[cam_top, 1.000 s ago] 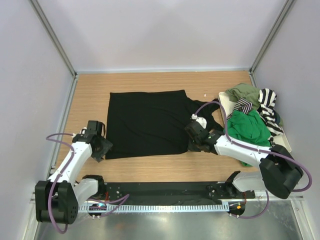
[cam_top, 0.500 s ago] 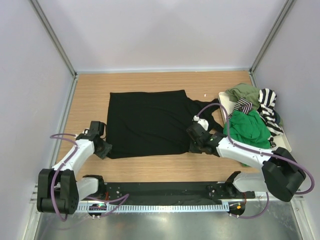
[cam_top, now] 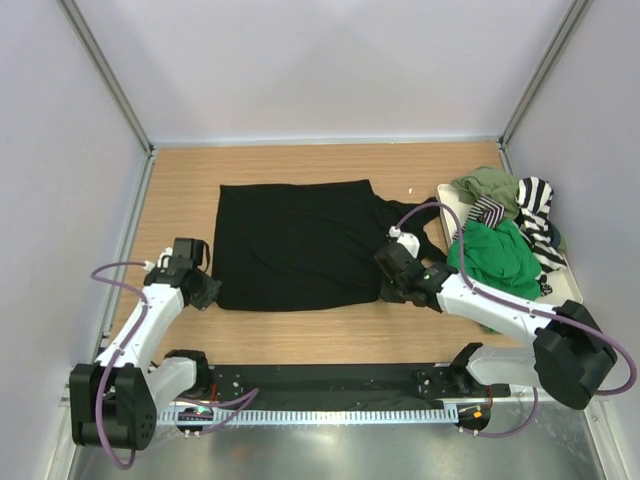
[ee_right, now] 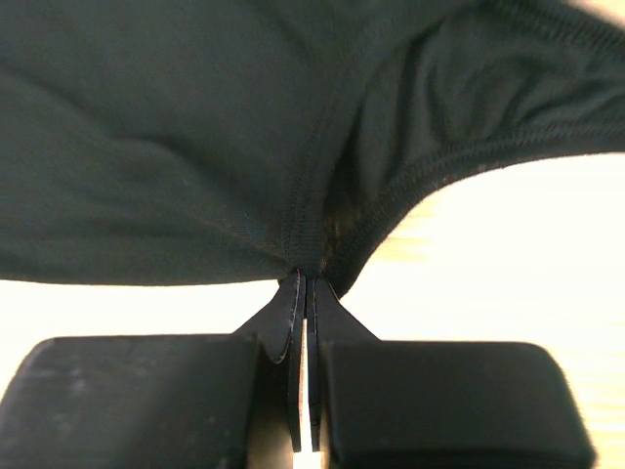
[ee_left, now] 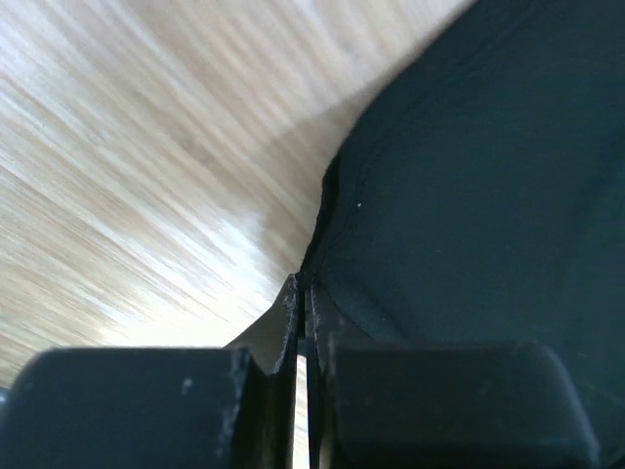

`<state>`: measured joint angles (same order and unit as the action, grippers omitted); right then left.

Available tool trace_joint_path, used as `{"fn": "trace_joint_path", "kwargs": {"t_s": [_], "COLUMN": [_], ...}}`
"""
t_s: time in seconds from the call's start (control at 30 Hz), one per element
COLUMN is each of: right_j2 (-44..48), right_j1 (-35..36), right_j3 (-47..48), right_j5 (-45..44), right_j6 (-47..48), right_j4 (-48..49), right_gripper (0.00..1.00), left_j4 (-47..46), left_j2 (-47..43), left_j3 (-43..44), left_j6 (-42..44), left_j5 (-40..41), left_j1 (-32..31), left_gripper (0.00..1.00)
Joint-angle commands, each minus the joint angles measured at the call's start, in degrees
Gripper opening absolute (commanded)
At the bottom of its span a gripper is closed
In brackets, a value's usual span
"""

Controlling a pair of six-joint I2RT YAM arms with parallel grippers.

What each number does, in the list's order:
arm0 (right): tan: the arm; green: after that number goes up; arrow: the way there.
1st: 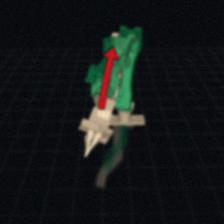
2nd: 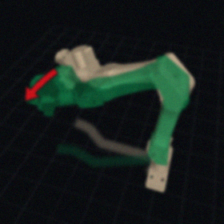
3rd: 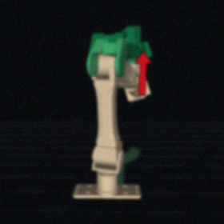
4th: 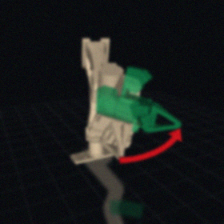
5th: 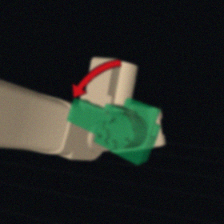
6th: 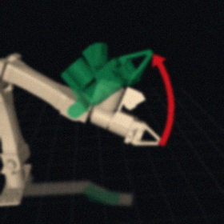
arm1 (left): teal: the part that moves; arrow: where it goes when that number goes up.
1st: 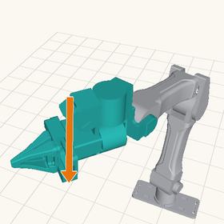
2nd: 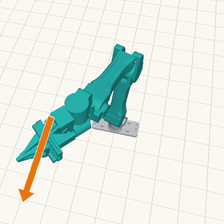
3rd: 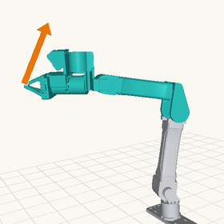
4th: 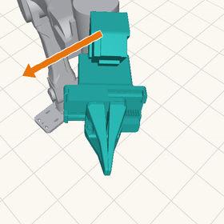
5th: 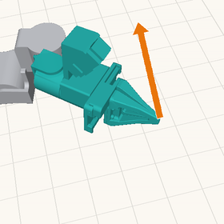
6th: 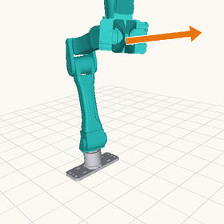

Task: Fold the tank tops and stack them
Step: Fold the tank top

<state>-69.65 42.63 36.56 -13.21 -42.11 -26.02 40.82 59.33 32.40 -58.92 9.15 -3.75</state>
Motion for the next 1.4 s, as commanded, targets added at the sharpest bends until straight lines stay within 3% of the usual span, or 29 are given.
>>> {"fn": "trace_joint_path", "kwargs": {"t_s": [0.0, 0.53, 0.83, 1.37], "right_j2": [0.2, -13.6, -19.7, -30.2], "right_j1": [-0.2, -8.1, -12.2, -15.2], "right_j3": [5.1, 21.8, 28.5, 37.5], "right_j5": [-3.5, 0.1, 1.0, 1.2], "right_j6": [1.9, 11.0, 13.1, 15.0], "right_j4": [-1.0, -2.2, -2.2, -2.3], "right_gripper": [0.01, 0.01, 0.01, 0.01], "left_j4": [3.2, 0.1, -6.4, -8.0], "left_j2": [-1.0, 9.1, 17.7, 30.9], "left_j3": [4.3, 18.3, 21.9, 30.6], "left_j6": [0.6, -0.8, -2.3, -4.3], "left_j5": [0.1, 3.9, 2.2, 0.3], "left_j1": [-0.2, 1.1, 3.1, 3.2], "left_gripper": [0.0, 0.0, 0.0, 0.0]}}
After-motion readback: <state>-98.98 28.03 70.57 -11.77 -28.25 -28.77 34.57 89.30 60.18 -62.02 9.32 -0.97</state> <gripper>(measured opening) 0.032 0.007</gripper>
